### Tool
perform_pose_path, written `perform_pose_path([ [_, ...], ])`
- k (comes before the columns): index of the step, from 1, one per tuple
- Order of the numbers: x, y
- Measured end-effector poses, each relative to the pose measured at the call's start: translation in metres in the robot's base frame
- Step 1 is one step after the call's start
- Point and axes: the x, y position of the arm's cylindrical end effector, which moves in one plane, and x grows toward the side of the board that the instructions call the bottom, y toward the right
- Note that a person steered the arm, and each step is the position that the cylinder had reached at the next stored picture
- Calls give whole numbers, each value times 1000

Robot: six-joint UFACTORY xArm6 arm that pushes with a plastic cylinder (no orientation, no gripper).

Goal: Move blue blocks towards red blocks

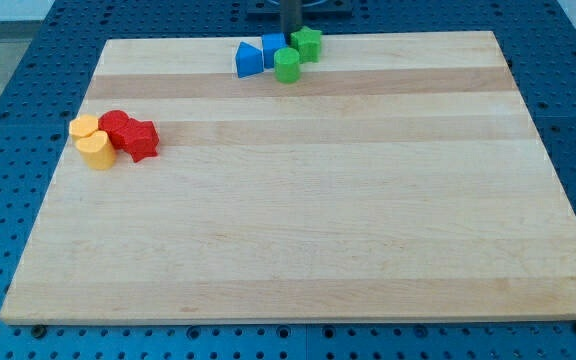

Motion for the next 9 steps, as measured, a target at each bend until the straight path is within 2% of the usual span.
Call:
perform_pose_path([
  [3, 36, 50],
  [4, 17, 53],
  [6, 8, 6],
  [8, 41, -50],
  [9, 41, -62],
])
